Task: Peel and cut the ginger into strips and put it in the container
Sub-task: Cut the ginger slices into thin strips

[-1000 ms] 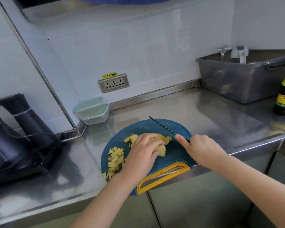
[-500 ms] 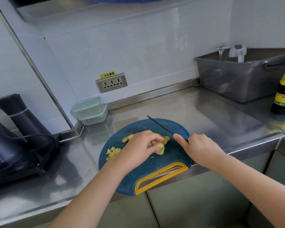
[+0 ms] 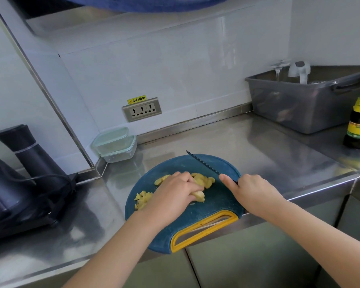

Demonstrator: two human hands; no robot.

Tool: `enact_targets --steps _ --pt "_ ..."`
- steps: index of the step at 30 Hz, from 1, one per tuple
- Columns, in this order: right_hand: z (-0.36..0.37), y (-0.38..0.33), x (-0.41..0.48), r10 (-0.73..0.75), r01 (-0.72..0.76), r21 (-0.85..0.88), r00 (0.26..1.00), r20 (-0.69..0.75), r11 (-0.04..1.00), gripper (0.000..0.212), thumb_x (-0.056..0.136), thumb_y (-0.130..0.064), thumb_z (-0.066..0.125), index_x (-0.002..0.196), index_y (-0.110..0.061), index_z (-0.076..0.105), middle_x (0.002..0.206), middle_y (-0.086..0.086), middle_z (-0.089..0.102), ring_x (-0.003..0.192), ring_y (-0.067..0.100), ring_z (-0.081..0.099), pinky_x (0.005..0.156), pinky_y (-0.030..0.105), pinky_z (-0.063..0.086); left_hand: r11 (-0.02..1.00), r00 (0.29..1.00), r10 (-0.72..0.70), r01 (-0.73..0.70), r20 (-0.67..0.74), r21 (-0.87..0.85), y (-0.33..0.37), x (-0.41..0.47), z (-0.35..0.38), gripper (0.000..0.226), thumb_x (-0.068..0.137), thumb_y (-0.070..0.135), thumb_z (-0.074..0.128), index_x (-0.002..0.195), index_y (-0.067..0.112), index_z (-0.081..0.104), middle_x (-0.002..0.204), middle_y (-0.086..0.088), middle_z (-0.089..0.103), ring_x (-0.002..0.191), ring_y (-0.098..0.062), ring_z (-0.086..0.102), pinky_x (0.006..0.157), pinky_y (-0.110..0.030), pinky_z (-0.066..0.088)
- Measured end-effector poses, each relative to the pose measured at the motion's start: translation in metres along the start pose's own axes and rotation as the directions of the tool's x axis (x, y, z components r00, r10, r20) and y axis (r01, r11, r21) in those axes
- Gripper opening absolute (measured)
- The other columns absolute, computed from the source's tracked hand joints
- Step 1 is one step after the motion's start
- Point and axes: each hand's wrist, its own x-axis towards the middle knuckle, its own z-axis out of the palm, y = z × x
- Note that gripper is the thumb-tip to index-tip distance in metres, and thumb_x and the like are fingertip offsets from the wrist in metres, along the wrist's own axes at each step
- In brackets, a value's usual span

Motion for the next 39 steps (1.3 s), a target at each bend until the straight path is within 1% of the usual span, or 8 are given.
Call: enact_targets --steps 13,18,20,23,27,32,35,39 --pt "0.002 0.001 -0.001 -0.011 0.01 -0.003 1.0 -0.022 1.0 0.077 0.094 -0.064 0.016 0.082 0.005 0.048 0.066 0.001 0.048 0.067 0.018 0.05 0.066 0.031 0.042 0.931 0.965 -0.257 0.231 -0.058 -0.282 -0.011 -0.021 0.013 0.038 0.094 0.02 0.056 0.129 0.033 0.055 0.113 0.013 0.052 0.102 -0.003 0.049 0.084 -0.012 0.032" --pt "0.004 0.001 0.003 -0.042 0.042 -0.099 0.999 -0.001 0.994 0.072 0.093 -0.061 0.011 0.123 -0.013 0.056 0.065 -0.002 0.042 0.051 0.01 0.043 0.043 0.02 0.029 0.93 0.948 -0.291 0.249 -0.129 -0.269 -0.013 -0.02 0.014 0.033 0.091 0.018 0.06 0.123 0.028 0.062 0.104 0.011 0.052 0.092 -0.002 0.049 0.078 -0.007 0.035" --pt "0.005 0.003 0.005 -0.034 0.033 -0.085 0.999 -0.007 0.996 0.075 0.094 -0.062 0.013 0.115 -0.007 0.058 0.065 -0.001 0.043 0.055 0.012 0.046 0.048 0.02 0.033 0.904 0.938 -0.323 0.269 -0.122 -0.332 -0.015 -0.02 0.014 0.028 0.089 0.017 0.064 0.115 0.027 0.065 0.097 0.013 0.054 0.083 0.002 0.051 0.072 -0.003 0.036" --pt "0.004 0.004 0.003 -0.012 0.011 -0.014 1.0 -0.017 1.0 0.079 0.093 -0.066 0.014 0.084 0.005 0.049 0.067 0.002 0.048 0.07 0.02 0.052 0.065 0.032 0.043 0.803 0.91 -0.409 0.321 -0.072 -0.503 -0.018 -0.021 0.012 0.018 0.084 0.017 0.07 0.099 0.026 0.067 0.09 0.012 0.062 0.081 -0.001 0.058 0.07 -0.006 0.044" --pt "0.005 0.004 0.004 -0.001 0.001 -0.001 1.0 -0.009 1.0 0.081 0.093 -0.067 0.014 0.082 0.006 0.047 0.067 0.002 0.049 0.069 0.02 0.052 0.067 0.033 0.044 0.518 0.84 -0.54 0.372 0.042 -0.77 -0.021 -0.02 0.004 0.022 0.085 0.013 0.068 0.102 0.025 0.062 0.09 -0.002 0.068 0.077 -0.013 0.065 0.072 -0.022 0.052" --pt "0.008 0.005 0.01 -0.037 0.037 -0.137 0.999 0.0 0.99 0.066 0.097 -0.055 0.013 0.127 -0.013 0.054 0.067 -0.002 0.039 0.052 0.009 0.038 0.043 0.021 0.027 0.274 0.805 -0.571 0.368 0.158 -0.888 -0.016 -0.022 0.002 0.018 0.088 0.003 0.063 0.104 0.012 0.063 0.095 -0.013 0.07 0.082 -0.019 0.071 0.074 -0.025 0.057" --pt "0.01 0.006 0.013 -0.044 0.043 -0.192 0.999 0.0 0.98 0.062 0.097 -0.055 0.013 0.133 -0.021 0.051 0.067 -0.002 0.039 0.051 0.008 0.038 0.04 0.022 0.024 0.322 0.793 -0.586 0.415 0.166 -0.851 -0.011 -0.023 0.007 0.014 0.087 0.01 0.066 0.101 0.005 0.066 0.084 -0.008 0.073 0.077 -0.016 0.071 0.071 -0.024 0.058" --pt "0.01 0.007 0.012 -0.055 0.054 -0.173 0.998 -0.001 0.983 0.063 0.096 -0.056 0.014 0.133 -0.02 0.051 0.066 -0.001 0.04 0.05 0.009 0.04 0.039 0.022 0.025 0.558 0.812 -0.582 0.437 0.042 -0.705 -0.006 -0.021 0.013 0.013 0.088 0.018 0.066 0.099 0.013 0.069 0.072 0.003 0.068 0.055 0.002 0.06 0.056 -0.01 0.048"
